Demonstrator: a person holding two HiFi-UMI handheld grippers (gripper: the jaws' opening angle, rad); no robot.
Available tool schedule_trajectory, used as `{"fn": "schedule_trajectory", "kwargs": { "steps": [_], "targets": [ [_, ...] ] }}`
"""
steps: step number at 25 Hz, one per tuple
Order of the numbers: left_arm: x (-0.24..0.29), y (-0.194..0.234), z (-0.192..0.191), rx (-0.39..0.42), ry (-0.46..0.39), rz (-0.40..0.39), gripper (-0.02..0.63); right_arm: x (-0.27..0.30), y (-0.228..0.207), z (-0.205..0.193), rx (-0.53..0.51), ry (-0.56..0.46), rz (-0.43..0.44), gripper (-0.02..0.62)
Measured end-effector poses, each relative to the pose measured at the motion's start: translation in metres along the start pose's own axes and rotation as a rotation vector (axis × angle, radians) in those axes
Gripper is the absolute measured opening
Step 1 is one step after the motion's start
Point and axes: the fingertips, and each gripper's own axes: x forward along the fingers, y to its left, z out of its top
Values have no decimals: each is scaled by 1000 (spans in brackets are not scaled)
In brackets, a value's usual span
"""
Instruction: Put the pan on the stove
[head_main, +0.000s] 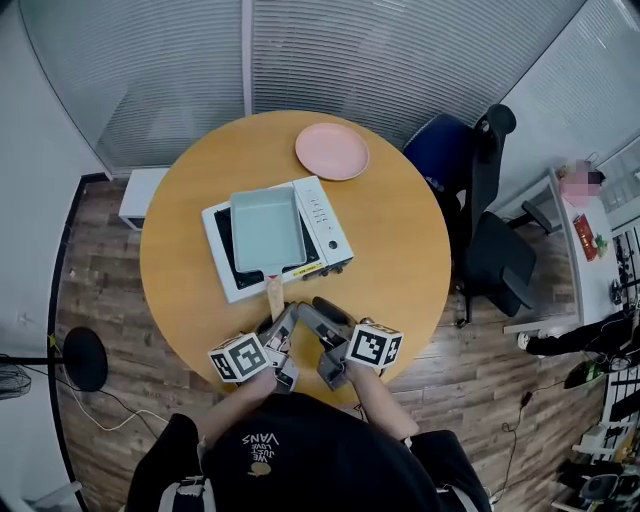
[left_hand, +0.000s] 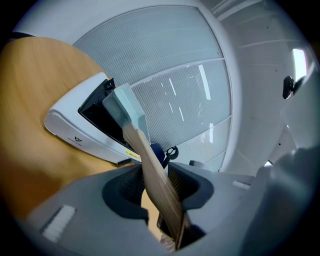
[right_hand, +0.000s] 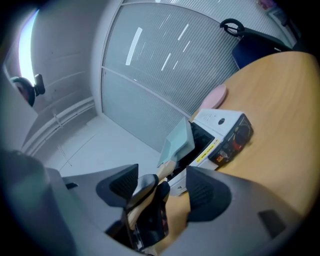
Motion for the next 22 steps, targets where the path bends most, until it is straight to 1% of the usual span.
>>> {"fn": "schedule_trajectory", "kwargs": {
  "steps": [8, 11, 19, 20, 21, 22],
  "targets": [
    [18, -5, -5, 25, -30, 8, 140, -21, 7, -1, -18, -28, -24, 270],
    [26, -10, -5, 22, -36, -17, 140, -29, 6, -5, -20, -35, -33, 270],
    [40, -17, -6, 3, -34, -71, 140, -52, 19, -12, -35, -48, -43, 268],
    [41, -17, -6, -1, -32, -75, 149, -56, 20, -13, -36, -50, -41, 268],
    [41, -17, -8, -3, -26, -74, 180, -59, 20, -13, -37, -51, -39, 269],
    [41, -17, -9, -5, -17, -70, 232, -63, 20, -14, -40, -51, -38, 268]
  ]
}}
